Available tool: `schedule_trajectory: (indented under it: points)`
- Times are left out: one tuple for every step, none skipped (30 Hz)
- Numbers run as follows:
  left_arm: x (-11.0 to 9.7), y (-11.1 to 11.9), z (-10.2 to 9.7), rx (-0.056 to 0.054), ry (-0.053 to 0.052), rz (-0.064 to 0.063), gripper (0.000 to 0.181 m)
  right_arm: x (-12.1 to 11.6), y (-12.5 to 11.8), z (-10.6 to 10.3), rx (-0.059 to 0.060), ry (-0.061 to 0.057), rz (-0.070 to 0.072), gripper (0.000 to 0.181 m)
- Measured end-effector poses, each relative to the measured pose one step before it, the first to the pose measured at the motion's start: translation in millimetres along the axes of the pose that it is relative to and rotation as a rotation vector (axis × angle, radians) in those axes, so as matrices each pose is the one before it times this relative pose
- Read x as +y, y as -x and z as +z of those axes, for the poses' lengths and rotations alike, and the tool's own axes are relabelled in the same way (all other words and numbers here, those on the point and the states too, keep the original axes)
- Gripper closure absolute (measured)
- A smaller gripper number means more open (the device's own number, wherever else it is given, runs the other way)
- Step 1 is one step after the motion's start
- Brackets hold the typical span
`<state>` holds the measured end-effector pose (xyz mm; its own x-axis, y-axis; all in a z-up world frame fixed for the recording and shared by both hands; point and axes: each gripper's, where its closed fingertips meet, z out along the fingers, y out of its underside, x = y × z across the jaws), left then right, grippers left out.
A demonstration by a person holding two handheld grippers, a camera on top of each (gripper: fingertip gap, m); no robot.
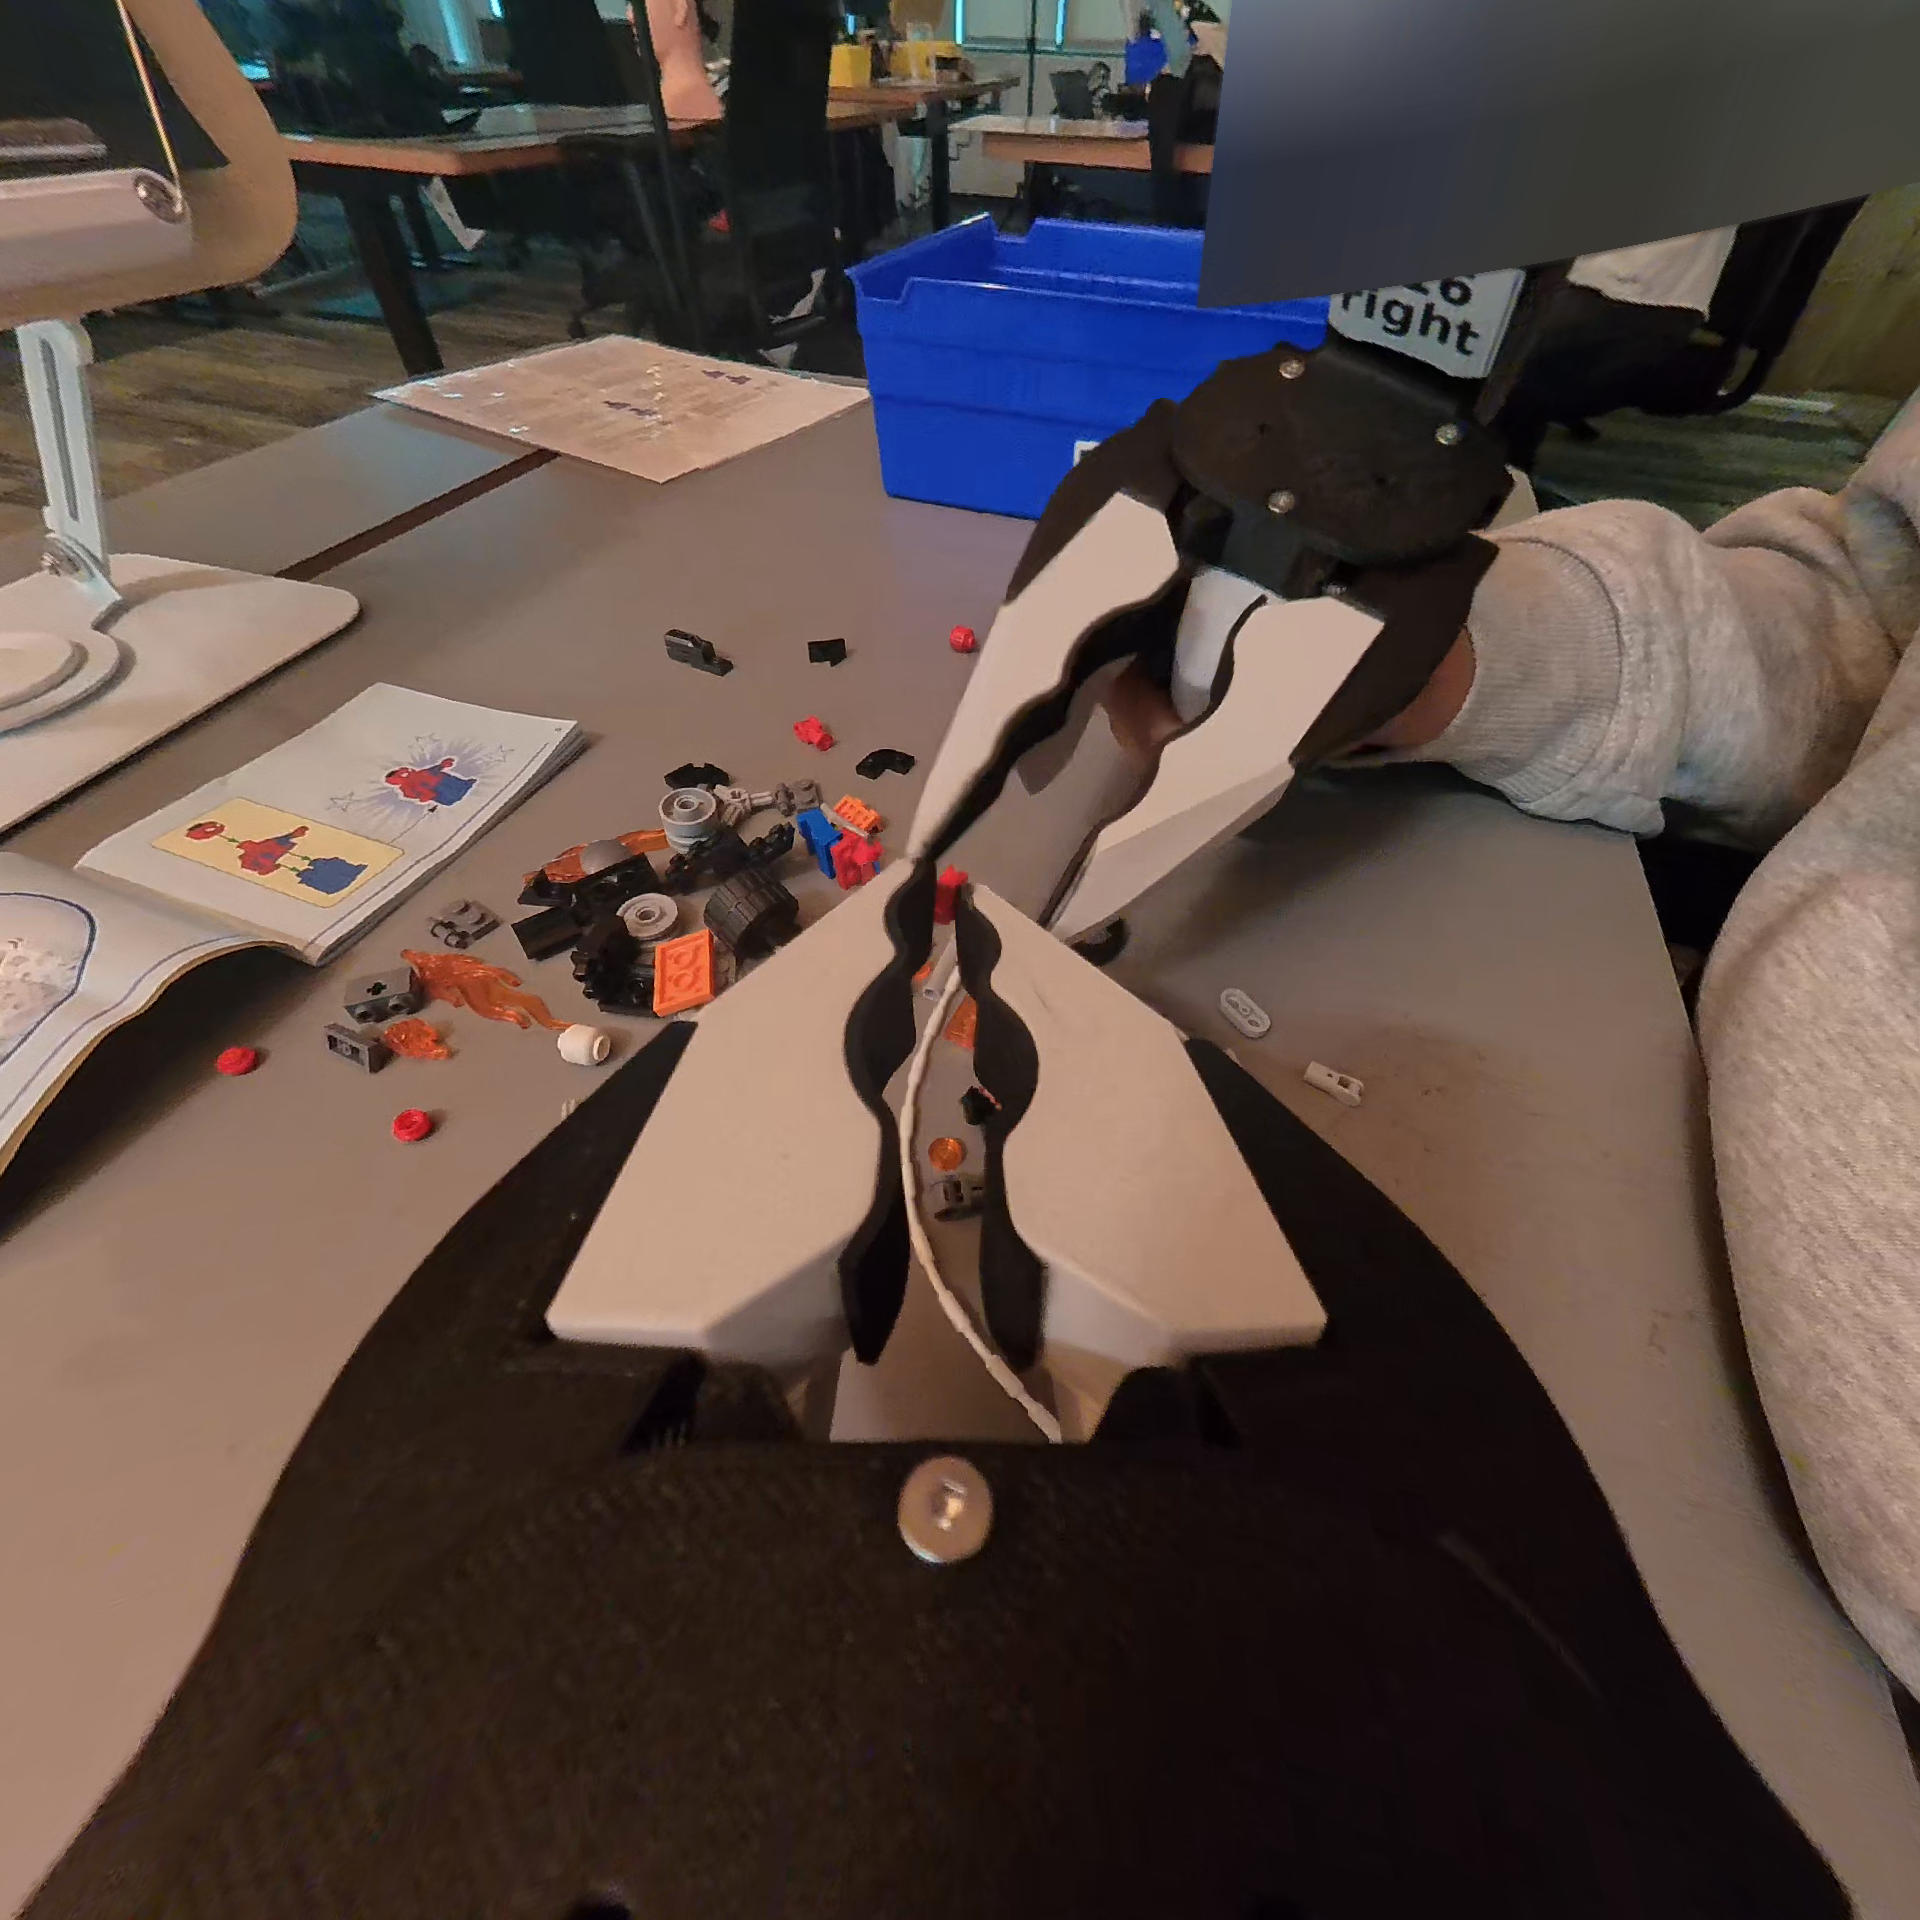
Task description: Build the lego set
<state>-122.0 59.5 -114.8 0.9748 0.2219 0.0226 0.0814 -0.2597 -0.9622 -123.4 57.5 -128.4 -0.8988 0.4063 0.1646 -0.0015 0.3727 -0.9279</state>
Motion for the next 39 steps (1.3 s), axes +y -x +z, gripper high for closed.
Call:
schedule_trajectory:
  points:
    - [0.61, -0.9, 0.33, 0.0051, 0.0041, -0.0008, 0.18, -0.1, -1.3, -0.98, 0.0014, -0.0026, 0.0066, 0.151]
    - [0.73, -0.45, 0.47, 0.0014, 0.0046, 0.0016, 0.18, 0.42, -1.28, -0.76, 0.0025, 0.0005, 0.0029, 0.15]
    - [0.77, -0.32, 0.34, 0.0001, 0.0045, 0.0033, 0.18, 0.49, -1.06, -0.66, 0.0042, 0.0017, -0.0012, 0.149]
    - [0.47, -0.6, 0.27, 0.0024, 0.0037, 0.0022, 0.18, 0.03, -0.71, -0.7, 0.004, 0.0005, -0.0069, 0.149]
    - [0.3, -0.89, 0.23, 0.0052, 0.0022, 0.0002, 0.18, -0.54, -0.11, -0.74, 0.0042, -0.0018, -0.0142, 0.149]
    - [0.22, -1.33, 0.19, 0.0076, 0.0024, -0.0013, 0.18, -1.1, 0.29, -0.82, 0.0056, -0.0037, -0.0216, 0.148]
    - [0.3, -1.35, 0.08, 0.0086, 0.0019, -0.0015, 0.18, -1.24, 0.82, -0.65, 0.0057, -0.0027, -0.0281, 0.148]
    - [0.02, -1.16, 0.12, 0.0066, 0.0004, -0.0001, 0.18, -1.2, 1.42, -0.5, 0.0051, -0.0006, -0.034, 0.148]
    - [0.08, -1.19, 0.08, 0.0066, 0.0008, 0.0008, 0.18, -0.87, 2.08, -0.31, 0.0038, 0.0018, -0.0392, 0.147]
    - [0.3, -1.7, 0.21, 0.0099, 0.0022, -0.0007, 0.18, -0.66, 2.27, -0.2, 0.005, 0.0034, -0.0439, 0.148]
    - [0.47, -2.1, 0.39, 0.0137, 0.0033, -0.0026, 0.18, -0.48, 1.77, -0.01, 0.0098, 0.0038, -0.0473, 0.147]
    - [0.53, -2.06, 0.37, 0.0141, 0.0038, -0.0027, 0.18, 0.04, 1.24, 0.06, 0.0137, 0.0059, -0.0505, 0.147]
    - [0.42, -1.9, 0.34, 0.0125, 0.0037, -0.0025, 0.18, 1.31, 0.14, 0.16, 0.0203, 0.0108, -0.0527, 0.146]
    - [0.65, -1.18, 0.32, 0.0081, 0.0047, -0.0025, 0.18, 1.27, -0.73, 0.08, 0.0251, 0.0098, -0.0528, 0.145]
    - [0.82, -0.74, 0.39, 0.0054, 0.0055, -0.0016, 0.18, 0.16, -0.31, -0.46, 0.0226, 0.0019, -0.0485, 0.146]
    - [0.45, -1.19, 0.31, 0.0065, 0.0037, 0.0012, 0.181, -1.09, 0.51, -0.58, 0.0163, -0.0077, -0.0407, 0.147]
    - [0.46, -1.47, 0.29, 0.0078, 0.0036, 0.0026, 0.181, -1.48, 0.92, -0.59, 0.0119, -0.0115, -0.032, 0.147]
    - [0.63, -1.32, 0.38, 0.0075, 0.0044, 0.0027, 0.181, -1.3, 1.17, -0.35, 0.0074, -0.0099, -0.0243, 0.147]
    - [0.51, -1.73, 0.35, 0.0093, 0.0042, 0.0033, 0.181, -0.53, 1.34, 0.11, 0.0036, -0.0059, -0.0182, 0.147]
    - [0.46, -1.48, 0.38, 0.008, 0.0038, 0.0042, 0.181, 0.17, 1.69, 0.39, -0.0012, 0.0, -0.0137, 0.147]
    - [0.39, -0.93, 0.27, 0.0049, 0.003, 0.0028, 0.181, 0.37, 1.98, 0.67, -0.0064, 0.0039, -0.009, 0.147]
    - [0.42, -0.5, 0.26, 0.0031, 0.0026, -0.0007, 0.181, 0.36, 1.55, 0.84, -0.0052, 0.0042, -0.0038, 0.147]
    - [0.25, -0.1, 0.19, 0.0024, 0.0021, -0.0035, 0.181, 0.46, 0.91, 0.7, -0.0021, 0.0051, -0.0033, 0.148]
    - [0.27, 0.32, 0.1, 0.0006, 0.0013, -0.0043, 0.181, 0.58, 0.41, 0.57, 0.001, 0.0056, -0.006, 0.149]
    - [0.11, 0.33, 0.03, -0.0001, 0.0005, -0.0041, 0.181, 1.1, -0.16, 0.16, 0.0034, 0.0072, -0.0087, 0.15]
    - [-0.03, 0.24, -0.06, -0.0002, -0.0002, -0.0027, 0.181, 1.73, -1.45, -0.01, 0.0088, 0.0099, -0.0066, 0.153]
    - [-0.1, 0.47, -0.11, -0.0021, -0.0009, -0.002, 0.181, 2.54, -2.35, -0.11, 0.0108, 0.013, -0.0017, 0.154]
    - [-0.14, 0.76, -0.16, -0.0039, -0.0014, -0.0029, 0.181, 2.57, -2.4, -0.38, 0.0079, 0.0111, 0.003, 0.154]
    - [-0.09, 1.49, -0.19, -0.0069, -0.0016, -0.0059, 0.181, 2.19, -3.11, -0.56, 0.0109, 0.0075, 0.0078, 0.156]
    - [0.09, 3.25, -0.35, -0.0153, 0.0001, -0.009, 0.181, 2.65, -3.99, -0.47, 0.0153, 0.0102, 0.0108, 0.158]
    - [0.61, 5.64, -0.45, -0.0286, 0.0031, -0.0116, 0.181, 3.21, -3.08, -0.1, 0.0102, 0.013, 0.0111, 0.158]
    - [0.46, 5.77, -0.86, -0.0278, 0.0016, -0.0107, 0.181, 2.91, -1.92, 0.19, 0.0038, 0.0114, 0.0113, 0.159]
    - [-0.27, 5.59, -1.13, -0.0262, -0.0037, -0.012, 0.181, 2.77, -1.85, 0.55, 0.0064, 0.013, 0.0095, 0.16]
    - [-0.34, 6.33, -1.12, -0.0313, -0.0041, -0.0137, 0.181, 2.69, -1.86, 0.66, 0.0079, 0.0151, 0.0073, 0.16]
    - [0.26, 6.62, -0.66, -0.0341, 0.0007, -0.0137, 0.181, 2.08, -1.11, 0.8, 0.0034, 0.0115, 0.0072, 0.161]
    - [0.98, 5.61, 0.03, -0.0292, 0.0071, -0.0118, 0.181, 1.74, -1.35, 0.73, 0.0055, 0.01, 0.0094, 0.162]
    - [1.56, 3.96, 0.89, -0.0219, 0.0118, -0.0117, 0.181, 1.97, -1.91, 0.79, 0.0075, 0.0113, 0.0114, 0.162]
    - [2.14, 2.67, 1.68, -0.0161, 0.0176, -0.0082, 0.181, 2.05, -1.39, 0.74, 0.0034, 0.0105, 0.013, 0.162]
    - [3.11, 1.44, 2.26, -0.0117, 0.0245, -0.0044, 0.178, 2.01, -1.04, 0.54, 0.0003, 0.0089, 0.0132, 0.163]
